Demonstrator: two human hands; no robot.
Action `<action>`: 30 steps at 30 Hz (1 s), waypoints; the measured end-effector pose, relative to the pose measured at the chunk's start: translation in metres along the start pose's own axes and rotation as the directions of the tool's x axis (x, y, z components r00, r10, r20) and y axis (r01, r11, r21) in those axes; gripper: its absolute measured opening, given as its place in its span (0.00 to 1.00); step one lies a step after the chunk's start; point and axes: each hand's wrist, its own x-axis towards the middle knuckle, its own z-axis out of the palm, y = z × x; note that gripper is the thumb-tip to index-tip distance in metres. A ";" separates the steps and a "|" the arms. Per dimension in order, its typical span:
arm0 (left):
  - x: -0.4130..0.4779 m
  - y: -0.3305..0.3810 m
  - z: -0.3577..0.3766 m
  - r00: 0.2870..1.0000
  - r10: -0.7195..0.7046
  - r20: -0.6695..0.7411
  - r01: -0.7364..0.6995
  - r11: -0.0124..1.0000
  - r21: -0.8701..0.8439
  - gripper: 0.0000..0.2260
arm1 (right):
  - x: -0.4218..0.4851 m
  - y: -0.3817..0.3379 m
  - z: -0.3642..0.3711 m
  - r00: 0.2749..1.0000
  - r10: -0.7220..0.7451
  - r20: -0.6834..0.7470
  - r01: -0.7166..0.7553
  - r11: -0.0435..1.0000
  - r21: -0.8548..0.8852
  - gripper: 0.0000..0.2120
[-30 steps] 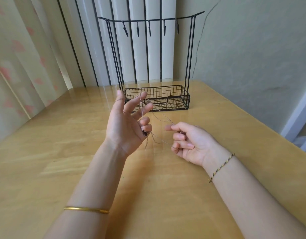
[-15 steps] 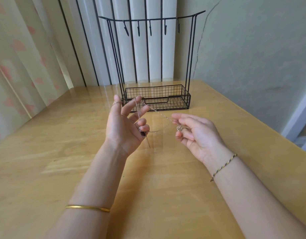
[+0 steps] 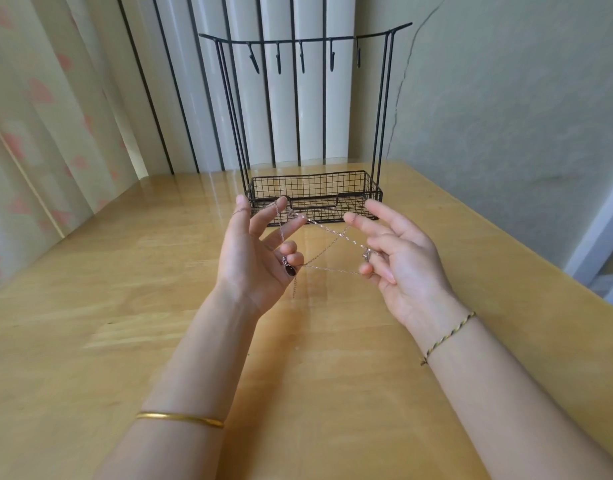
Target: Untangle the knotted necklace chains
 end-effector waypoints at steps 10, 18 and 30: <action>-0.003 0.001 0.005 0.996 0.085 -0.007 -0.083 0.987 0.136 0.24 | 0.003 0.004 0.000 0.993 -0.039 -0.111 0.020 0.986 -0.168 0.20; -0.011 0.000 0.010 0.986 0.169 -0.004 -0.162 0.950 0.266 0.24 | 0.000 0.004 0.002 0.998 0.022 -0.064 -0.042 0.942 -0.332 0.05; -0.003 -0.002 0.003 0.986 0.129 -0.105 -0.110 0.979 0.170 0.25 | 0.008 0.007 -0.002 0.979 0.136 -0.152 -0.151 0.985 -0.086 0.07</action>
